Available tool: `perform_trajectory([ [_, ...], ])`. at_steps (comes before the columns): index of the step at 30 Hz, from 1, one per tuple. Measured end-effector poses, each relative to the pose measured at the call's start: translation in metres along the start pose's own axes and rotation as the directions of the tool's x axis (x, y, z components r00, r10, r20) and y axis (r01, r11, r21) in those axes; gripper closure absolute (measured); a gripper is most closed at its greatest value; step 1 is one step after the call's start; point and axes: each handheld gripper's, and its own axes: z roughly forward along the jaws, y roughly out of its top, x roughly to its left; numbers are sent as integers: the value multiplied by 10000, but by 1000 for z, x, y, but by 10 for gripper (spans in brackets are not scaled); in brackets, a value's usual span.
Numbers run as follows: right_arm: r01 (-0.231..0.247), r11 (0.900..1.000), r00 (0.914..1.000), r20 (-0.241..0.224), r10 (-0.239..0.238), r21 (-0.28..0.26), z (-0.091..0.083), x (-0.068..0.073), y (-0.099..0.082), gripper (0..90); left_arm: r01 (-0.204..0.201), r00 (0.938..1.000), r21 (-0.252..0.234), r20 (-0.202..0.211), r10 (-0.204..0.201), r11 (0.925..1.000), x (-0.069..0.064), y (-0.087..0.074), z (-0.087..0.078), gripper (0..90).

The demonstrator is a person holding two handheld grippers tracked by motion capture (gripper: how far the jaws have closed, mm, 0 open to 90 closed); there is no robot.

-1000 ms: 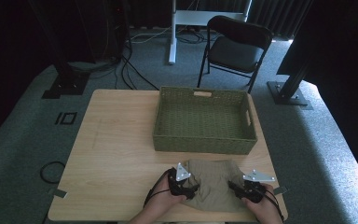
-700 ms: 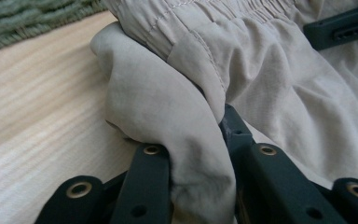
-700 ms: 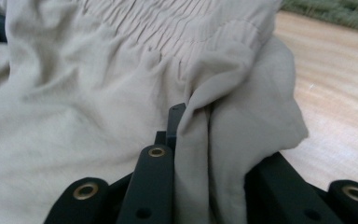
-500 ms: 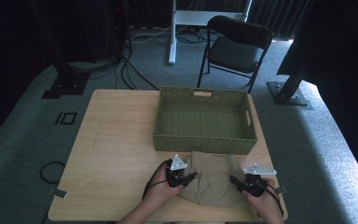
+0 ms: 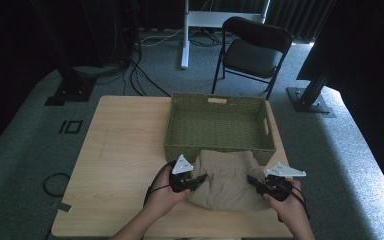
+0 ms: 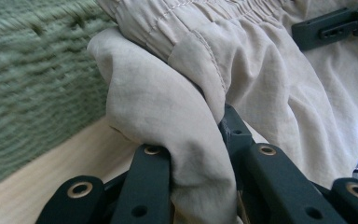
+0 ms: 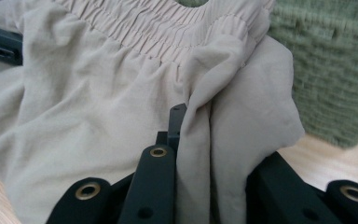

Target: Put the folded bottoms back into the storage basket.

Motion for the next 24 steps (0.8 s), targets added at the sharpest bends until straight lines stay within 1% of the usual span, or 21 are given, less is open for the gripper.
perform_trajectory([
  [2, 71, 10000, 10000, -38, -71, -19, -1, 1, 3, 794, -44, 10000, -27, -77, 44, 10000, 3, 5, -3, 780],
  [3, 105, 9998, 9999, -78, -106, -142, -2, 2, 10, 794, 25, 10000, -112, -14, -25, 9999, 7, 9, -6, 780],
  [4, 105, 9998, 9999, -78, -106, -142, -2, 2, 10, 794, 25, 10000, -112, -14, -25, 9999, 7, 9, -6, 780],
  [5, 160, 9996, 9998, -143, -163, -226, -2, 1, 18, 795, -32, 10000, -125, -86, 31, 9999, 10, 14, -8, 780],
  [6, 145, 9996, 9997, -200, -150, -237, -2, 0, 21, 795, -32, 10000, -125, -86, 31, 9999, 10, 14, -8, 780],
  [7, 145, 9996, 9997, -200, -150, -237, -2, 0, 21, 795, -52, 9999, -150, -109, 51, 9999, 11, 17, -9, 780],
  [8, 160, 9995, 9996, -246, -167, -261, -3, -1, 26, 794, -80, 9999, -198, -135, 77, 9998, 12, 19, -10, 781],
  [9, 160, 9994, 9996, -241, -167, -302, -3, -1, 28, 795, -150, 9998, -188, -158, 147, 9997, 13, 23, -11, 781],
  [10, 195, 9991, 9994, -266, -205, -367, -4, -2, 36, 794, -134, 9998, -224, -157, 130, 9997, 14, 26, -12, 781],
  [11, 213, 9988, 9994, -264, -224, -433, -4, -3, 40, 795, -258, 9995, -261, -193, 253, 9993, 16, 33, -14, 781],
  [12, 208, 9986, 9994, -278, -222, -477, -5, -4, 43, 794, -258, 9995, -261, -193, 253, 9993, 16, 33, -14, 781],
  [14, 238, 9981, 9993, -278, -254, -567, -7, -5, 51, 795, -272, 9995, -461, -187, 263, 9986, 18, 43, -18, 781],
  [15, 221, 9978, 9992, -304, -240, -629, -8, -6, 54, 795, -272, 9995, -461, -187, 263, 9986, 18, 43, -18, 781],
  [16, 221, 9978, 9992, -304, -240, -629, -8, -6, 54, 795, -277, 9994, -500, -199, 267, 9984, 19, 45, -19, 781],
  [17, 183, 9973, 9993, -326, -207, -711, -9, -8, 61, 796, -254, 9995, -563, -212, 243, 9981, 20, 48, -20, 781],
  [18, 197, 9972, 9992, -347, -222, -715, -9, -9, 65, 796, -336, 9991, -612, -280, 319, 9976, 22, 54, -21, 781],
  [19, 197, 9972, 9992, -347, -222, -715, -9, -9, 65, 796, -336, 9991, -612, -280, 319, 9976, 22, 54, -21, 781],
  [20, 202, 9970, 9991, -369, -230, -752, -9, -11, 72, 796, -364, 9989, -638, -312, 344, 9973, 25, 59, -23, 781],
  [21, 202, 9970, 9991, -369, -230, -752, -9, -11, 72, 796, -364, 9989, -638, -312, 344, 9973, 25, 59, -23, 782],
  [23, 174, 9959, 9988, -437, -213, -889, -8, -14, 81, 797, -161, 9995, -733, -284, 140, 9972, 32, 67, -23, 783],
  [24, 129, 9953, 9988, -458, -174, -957, -8, -15, 84, 797, -161, 9995, -733, -284, 140, 9972, 32, 67, -23, 783],
])
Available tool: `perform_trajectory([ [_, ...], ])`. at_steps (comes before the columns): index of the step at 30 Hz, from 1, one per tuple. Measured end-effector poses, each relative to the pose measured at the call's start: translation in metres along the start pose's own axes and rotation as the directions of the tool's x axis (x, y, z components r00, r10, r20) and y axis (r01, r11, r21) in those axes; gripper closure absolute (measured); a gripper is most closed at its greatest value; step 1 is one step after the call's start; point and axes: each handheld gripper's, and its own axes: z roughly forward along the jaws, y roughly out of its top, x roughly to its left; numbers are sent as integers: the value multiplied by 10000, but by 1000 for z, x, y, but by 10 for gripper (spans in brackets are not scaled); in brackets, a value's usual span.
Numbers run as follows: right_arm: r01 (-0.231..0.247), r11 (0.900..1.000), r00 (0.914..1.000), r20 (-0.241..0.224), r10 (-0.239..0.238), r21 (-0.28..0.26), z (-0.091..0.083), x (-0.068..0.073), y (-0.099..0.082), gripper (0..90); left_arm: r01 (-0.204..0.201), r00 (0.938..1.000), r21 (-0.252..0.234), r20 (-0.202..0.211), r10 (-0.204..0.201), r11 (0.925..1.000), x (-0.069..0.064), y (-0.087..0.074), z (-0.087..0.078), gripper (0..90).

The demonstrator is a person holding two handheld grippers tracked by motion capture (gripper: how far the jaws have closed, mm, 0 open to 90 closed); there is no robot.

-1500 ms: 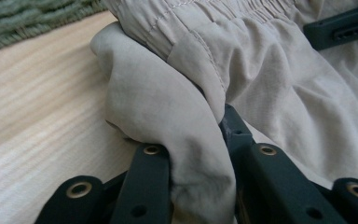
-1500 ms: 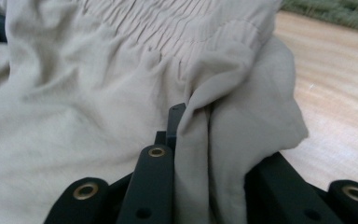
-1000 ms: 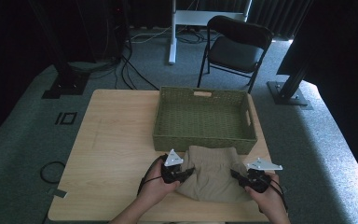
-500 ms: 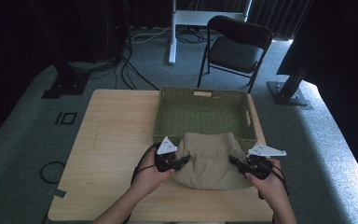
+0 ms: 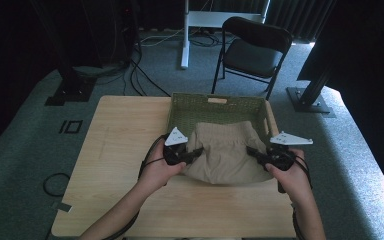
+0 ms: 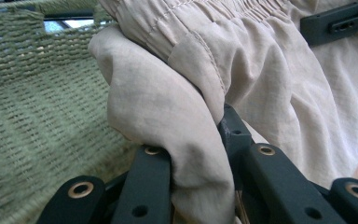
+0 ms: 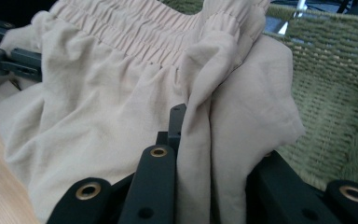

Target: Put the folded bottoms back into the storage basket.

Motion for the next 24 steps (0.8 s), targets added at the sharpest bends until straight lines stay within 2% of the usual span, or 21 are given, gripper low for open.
perform_trajectory([
  [5, -111, 9997, 9999, 83, 113, -229, 4, -4, 11, 797, -288, 9994, -213, -178, 285, 9994, 9, 17, 0, 783],
  [11, -386, 9978, 9992, -72, 383, -530, 8, -11, 22, 797, -329, 9994, -462, -91, 325, 9984, 22, 31, 1, 784],
  [12, -422, 9974, 9991, -40, 420, -592, 11, -15, 29, 797, -307, 9995, -475, -106, 302, 9984, 24, 34, 2, 784],
  [17, -596, 9963, 9982, -66, 593, -614, 17, -24, 39, 798, -391, 9992, -687, -121, 384, 9969, 34, 43, 10, 784],
  [18, -690, 9961, 9976, -77, 687, -555, 21, -29, 44, 797, -407, 9991, -706, -96, 401, 9967, 36, 45, 12, 784],
  [21, -676, 9964, 9977, 16, 677, -518, 24, -33, 48, 797, -423, 9991, -880, -90, 417, 9952, 41, 50, 15, 786],
  [22, -812, 9950, 9966, -181, 802, -584, 26, -38, 54, 798, -515, 9986, -1014, -200, 497, 9935, 45, 54, 17, 786],
  [24, -842, 9945, 9963, -204, 830, -623, 27, -39, 56, 797, -428, 9990, -1049, -165, 413, 9936, 48, 58, 17, 786],
])
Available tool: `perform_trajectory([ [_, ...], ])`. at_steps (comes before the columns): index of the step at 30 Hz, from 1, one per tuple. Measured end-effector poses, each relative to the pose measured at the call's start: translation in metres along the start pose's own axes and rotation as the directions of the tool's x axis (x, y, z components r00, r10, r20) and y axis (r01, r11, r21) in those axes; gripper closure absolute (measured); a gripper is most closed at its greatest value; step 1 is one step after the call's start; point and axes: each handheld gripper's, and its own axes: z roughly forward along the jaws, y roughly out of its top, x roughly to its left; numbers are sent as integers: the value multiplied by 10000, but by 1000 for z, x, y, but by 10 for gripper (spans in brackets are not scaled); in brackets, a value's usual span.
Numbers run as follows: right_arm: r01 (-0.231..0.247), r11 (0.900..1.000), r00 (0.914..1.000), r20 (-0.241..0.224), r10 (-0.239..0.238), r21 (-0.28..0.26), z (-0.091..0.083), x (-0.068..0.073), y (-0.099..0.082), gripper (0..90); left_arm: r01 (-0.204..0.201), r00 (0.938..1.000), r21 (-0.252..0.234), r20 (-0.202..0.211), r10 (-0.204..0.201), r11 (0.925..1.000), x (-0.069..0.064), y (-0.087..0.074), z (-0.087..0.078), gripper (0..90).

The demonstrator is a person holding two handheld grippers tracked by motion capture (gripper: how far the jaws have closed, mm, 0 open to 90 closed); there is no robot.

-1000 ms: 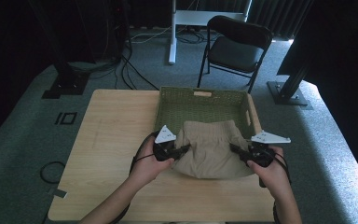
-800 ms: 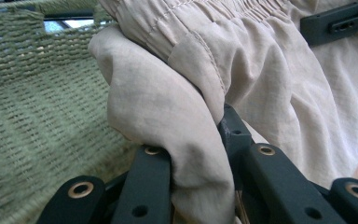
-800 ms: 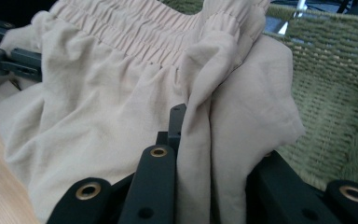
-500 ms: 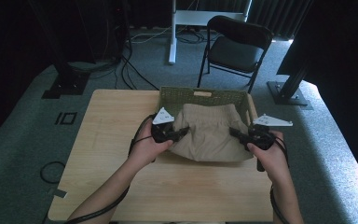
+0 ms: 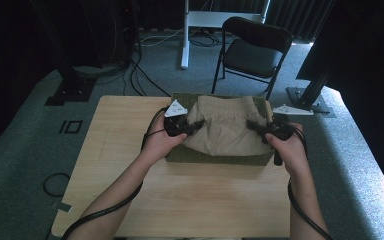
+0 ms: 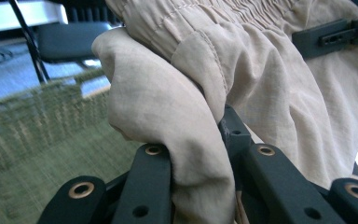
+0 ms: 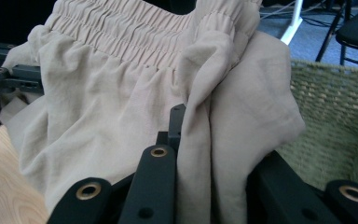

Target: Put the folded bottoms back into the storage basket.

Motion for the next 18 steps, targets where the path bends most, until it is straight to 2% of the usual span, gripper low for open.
perform_trajectory([
  [3, -161, 9998, 9998, -144, 159, -111, 5, -6, 15, 798, 290, 9996, -204, 46, -289, 9994, 11, 8, 2, 786],
  [9, -149, 9999, 9998, 95, 149, -22, 16, -14, 33, 798, 251, 9996, -141, -107, -253, 9996, 24, 15, 13, 787],
  [14, -397, 9992, 9991, 139, 395, 84, 30, -25, 36, 798, 690, 9976, -210, -74, -692, 9974, 39, 14, 27, 788],
  [16, -410, 9991, 9990, 184, 408, 122, 33, -27, 36, 797, 736, 9972, -216, -122, -739, 9971, 41, 14, 31, 789],
  [18, -509, 9984, 9983, 310, 502, 233, 44, -35, 35, 798, 710, 9972, -179, -220, -714, 9973, 44, 11, 38, 789],
])
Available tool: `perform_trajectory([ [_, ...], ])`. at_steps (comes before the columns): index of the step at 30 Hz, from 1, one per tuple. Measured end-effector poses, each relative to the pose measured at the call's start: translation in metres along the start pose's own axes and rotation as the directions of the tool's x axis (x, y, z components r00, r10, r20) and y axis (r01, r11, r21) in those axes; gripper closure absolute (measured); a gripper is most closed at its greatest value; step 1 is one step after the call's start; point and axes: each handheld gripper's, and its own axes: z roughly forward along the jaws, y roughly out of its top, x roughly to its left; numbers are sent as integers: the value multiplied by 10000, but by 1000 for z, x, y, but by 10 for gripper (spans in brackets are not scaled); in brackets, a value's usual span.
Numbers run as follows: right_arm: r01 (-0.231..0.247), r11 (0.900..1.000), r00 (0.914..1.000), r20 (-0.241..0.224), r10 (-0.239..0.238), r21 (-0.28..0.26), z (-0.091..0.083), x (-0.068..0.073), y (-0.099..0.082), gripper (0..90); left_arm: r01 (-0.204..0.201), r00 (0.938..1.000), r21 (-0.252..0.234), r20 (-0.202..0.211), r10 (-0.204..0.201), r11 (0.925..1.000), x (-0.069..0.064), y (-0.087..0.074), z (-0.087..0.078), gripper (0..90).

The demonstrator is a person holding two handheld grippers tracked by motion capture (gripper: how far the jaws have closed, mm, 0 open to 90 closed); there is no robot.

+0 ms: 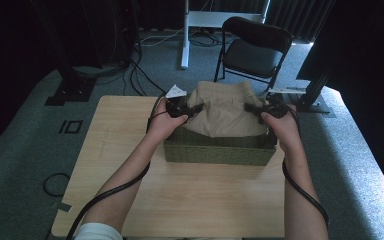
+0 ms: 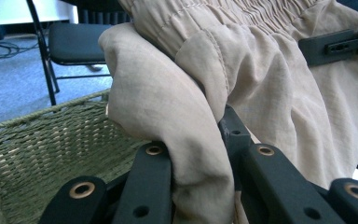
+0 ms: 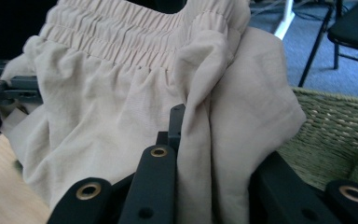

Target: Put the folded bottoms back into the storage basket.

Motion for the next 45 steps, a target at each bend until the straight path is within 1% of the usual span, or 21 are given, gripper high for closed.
perform_trajectory([
  [1, -62, 9999, 10000, 67, 61, 83, 4, -3, -1, 798, 27, 10000, 88, 75, -27, 10000, 5, -4, 8, 789],
  [2, -155, 9996, 9998, 128, 152, 228, 8, -6, -1, 798, 27, 10000, 88, 75, -27, 10000, 5, -4, 8, 789],
  [3, -279, 9992, 9995, 151, 275, 287, 12, -9, -2, 798, 211, 9997, 76, 82, -211, 9997, 10, -8, 15, 789],
  [5, -326, 9990, 9993, 183, 321, 315, 16, -12, -3, 798, 163, 9999, 154, 44, -164, 9997, 12, -10, 18, 789],
  [6, -348, 9983, 9991, 272, 336, 471, 24, -17, -5, 797, 259, 9997, 199, 42, -259, 9995, 15, -13, 25, 789],
  [9, -442, 9974, 9984, 371, 421, 563, 32, -22, -8, 797, 286, 9996, 307, -70, -284, 9991, 17, -15, 31, 791],
  [11, -660, 9952, 9966, 536, 622, 728, 45, -30, -13, 797, 371, 9993, 417, -50, -369, 9984, 20, -17, 36, 790],
  [12, -758, 9940, 9958, 565, 714, 783, 49, -33, -16, 797, 460, 9989, 432, -34, -459, 9980, 22, -19, 38, 792],
  [13, -843, 9932, 9951, 578, 798, 801, 52, -35, -18, 797, 729, 9973, 530, 42, -732, 9959, 27, -24, 42, 792],
  [17, -851, 9919, 9945, 692, 788, 941, 67, -39, -26, 797, 897, 9960, 645, -85, -894, 9939, 32, -31, 48, 792],
  [18, -773, 9922, 9946, 762, 700, 981, 70, -40, -28, 797, 790, 9967, 822, -248, -772, 9935, 35, -36, 52, 792],
  [21, -859, 9900, 9934, 859, 764, 1123, 78, -41, -33, 797, 690, 9973, 1005, -299, -664, 9925, 37, -41, 56, 794],
  [24, -1062, 9851, 9902, 1046, 923, 1355, 90, -43, -42, 797, 923, 9953, 1253, -399, -879, 9878, 40, -47, 60, 800],
  [29, -1200, 9771, 9873, 1246, 988, 1759, 105, -46, -52, 796, 770, 9955, 1791, -683, -657, 9808, 42, -56, 69, 799],
  [31, -1347, 9723, 9844, 1377, 1093, 1912, 110, -47, -56, 797, 1009, 9929, 2083, -832, -852, 9729, 44, -61, 77, 799],
  [35, -1604, 9655, 9786, 1610, 1283, 2053, 118, -48, -60, 797, 1219, 9893, 2203, -1056, -1006, 9678, 47, -66, 82, 801],
  [36, -1747, 9609, 9754, 1709, 1392, 2148, 122, -50, -63, 797, 1378, 9878, 2356, -1040, -1160, 9620, 49, -68, 86, 800],
  [37, -1809, 9580, 9740, 1755, 1432, 2223, 124, -51, -64, 797, 1378, 9878, 2356, -1040, -1160, 9620, 49, -68, 86, 800],
  [42, -1882, 9484, 9695, 2029, 1378, 2550, 130, -56, -69, 796, 1305, 9875, 2780, -1219, -997, 9517, 44, -69, 95, 799],
  [44, -2016, 9409, 9656, 2162, 1444, 2723, 130, -58, -69, 796, 1240, 9890, 2875, -1134, -948, 9497, 42, -69, 99, 799],
  [45, -2016, 9409, 9656, 2162, 1444, 2723, 130, -58, -69, 796, 1310, 9886, 2870, -1089, -1035, 9489, 42, -70, 101, 799],
])
